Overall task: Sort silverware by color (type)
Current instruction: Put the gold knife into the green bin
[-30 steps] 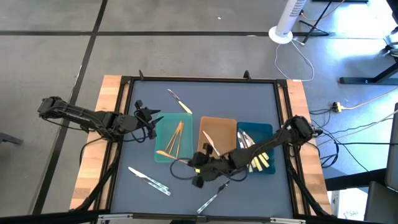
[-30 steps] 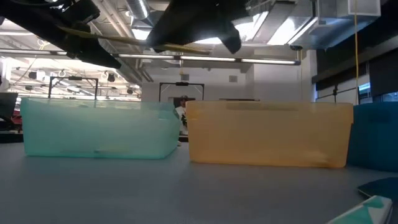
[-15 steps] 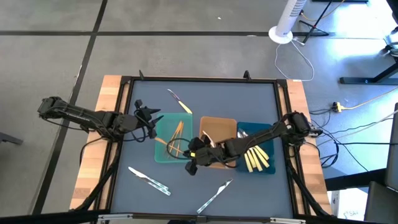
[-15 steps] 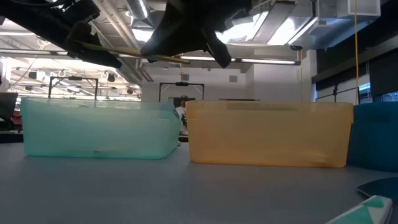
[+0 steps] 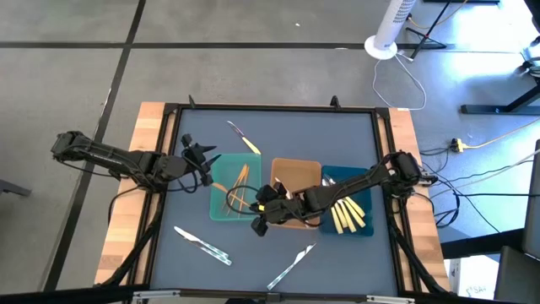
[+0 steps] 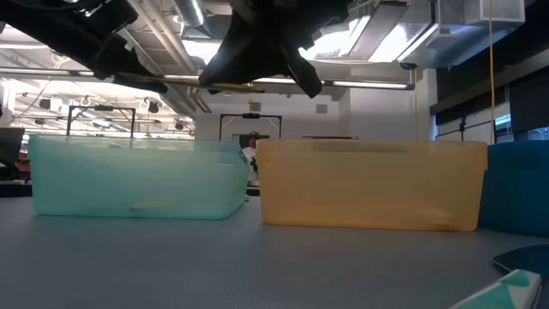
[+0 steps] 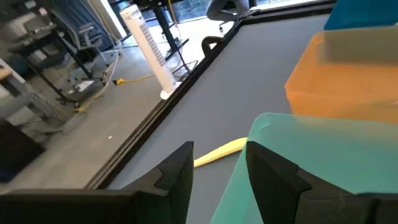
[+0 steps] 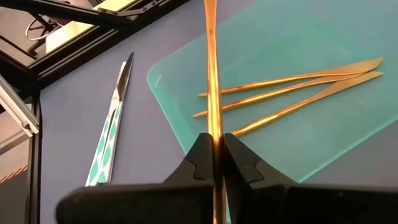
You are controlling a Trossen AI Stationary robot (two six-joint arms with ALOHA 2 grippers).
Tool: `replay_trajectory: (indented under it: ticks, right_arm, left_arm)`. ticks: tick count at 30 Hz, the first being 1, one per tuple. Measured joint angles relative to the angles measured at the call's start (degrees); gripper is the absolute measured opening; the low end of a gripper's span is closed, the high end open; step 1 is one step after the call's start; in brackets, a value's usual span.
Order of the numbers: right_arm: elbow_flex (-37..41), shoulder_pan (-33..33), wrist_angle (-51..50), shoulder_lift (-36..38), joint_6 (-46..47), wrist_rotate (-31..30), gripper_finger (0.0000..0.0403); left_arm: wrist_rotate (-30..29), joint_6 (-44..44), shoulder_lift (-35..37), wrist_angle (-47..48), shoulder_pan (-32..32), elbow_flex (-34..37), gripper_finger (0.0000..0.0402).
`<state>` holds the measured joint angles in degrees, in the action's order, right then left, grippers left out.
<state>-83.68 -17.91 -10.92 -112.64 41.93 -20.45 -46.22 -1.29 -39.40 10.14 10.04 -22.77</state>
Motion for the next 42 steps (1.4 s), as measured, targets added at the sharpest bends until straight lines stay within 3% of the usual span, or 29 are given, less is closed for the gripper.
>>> replay_trajectory:
  ticks: [11, 25, 42]
  right_arm:
    - [0.0, 0.9, 0.5, 0.0, 4.9, -3.4, 0.0001]
    - [0.0, 5.5, 6.7, -1.0, 7.5, -3.8, 0.0001]
    - [0.0, 5.7, 11.4, -9.6, 7.3, -4.6, 0.0001]
  left_arm:
    - [-9.3, 4.9, 0.0, 0.1, 0.0, 0.0, 0.0141]
    - [-9.6, 4.9, 0.0, 0.1, 0.0, 0.0, 0.0141]
    - [-8.1, 4.6, 0.0, 0.1, 0.0, 0.0, 0.0141]
